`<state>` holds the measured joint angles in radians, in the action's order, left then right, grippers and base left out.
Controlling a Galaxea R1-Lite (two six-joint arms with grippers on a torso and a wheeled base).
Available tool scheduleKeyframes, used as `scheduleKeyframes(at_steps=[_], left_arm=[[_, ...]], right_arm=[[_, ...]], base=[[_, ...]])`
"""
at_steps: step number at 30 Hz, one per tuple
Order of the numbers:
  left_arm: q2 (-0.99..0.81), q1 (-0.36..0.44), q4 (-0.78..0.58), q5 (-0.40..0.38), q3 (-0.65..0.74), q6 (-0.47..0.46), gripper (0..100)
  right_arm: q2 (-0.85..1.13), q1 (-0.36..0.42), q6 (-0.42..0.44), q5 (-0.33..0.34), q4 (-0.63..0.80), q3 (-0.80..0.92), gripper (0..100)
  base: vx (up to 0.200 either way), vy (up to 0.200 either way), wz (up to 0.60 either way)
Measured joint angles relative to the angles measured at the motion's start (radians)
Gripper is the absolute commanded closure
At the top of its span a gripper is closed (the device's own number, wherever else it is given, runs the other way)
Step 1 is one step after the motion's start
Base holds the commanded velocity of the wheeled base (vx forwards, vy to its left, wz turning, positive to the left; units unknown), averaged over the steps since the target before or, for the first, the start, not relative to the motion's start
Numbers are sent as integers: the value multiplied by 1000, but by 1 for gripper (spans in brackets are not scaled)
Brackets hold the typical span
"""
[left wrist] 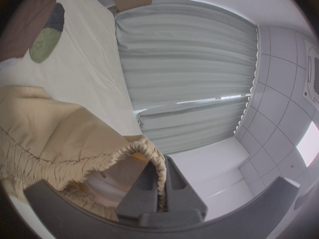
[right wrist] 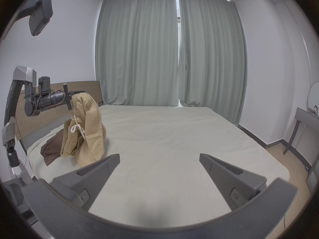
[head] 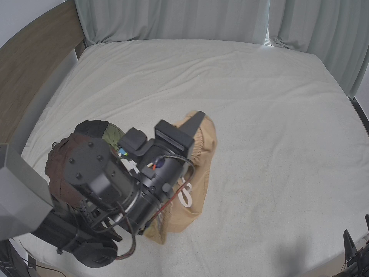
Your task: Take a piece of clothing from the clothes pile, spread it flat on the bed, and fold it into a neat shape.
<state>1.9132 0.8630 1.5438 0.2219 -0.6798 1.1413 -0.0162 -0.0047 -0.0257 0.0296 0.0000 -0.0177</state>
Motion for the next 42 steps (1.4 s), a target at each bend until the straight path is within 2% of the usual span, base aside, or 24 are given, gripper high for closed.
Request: scheduleKeyframes(at_steps=[19,28,36,42], left_arm=[[166,210,-7,-151,-263,27,100],[151,264,-49,-164,-414,28,100],[67,269,-47,-154,-477,39,100],[-15,236,-49,-154,-441,63,100]], right_arm=[[0,-1,0,-1,0,0,0],[0,-1,0,-1,0,0,0],[0,-1,0,-1,0,0,0],[0,-1,0,-1,0,0,0]], base=[[0,0,0],[0,0,0],[0,0,0],[0,0,0]])
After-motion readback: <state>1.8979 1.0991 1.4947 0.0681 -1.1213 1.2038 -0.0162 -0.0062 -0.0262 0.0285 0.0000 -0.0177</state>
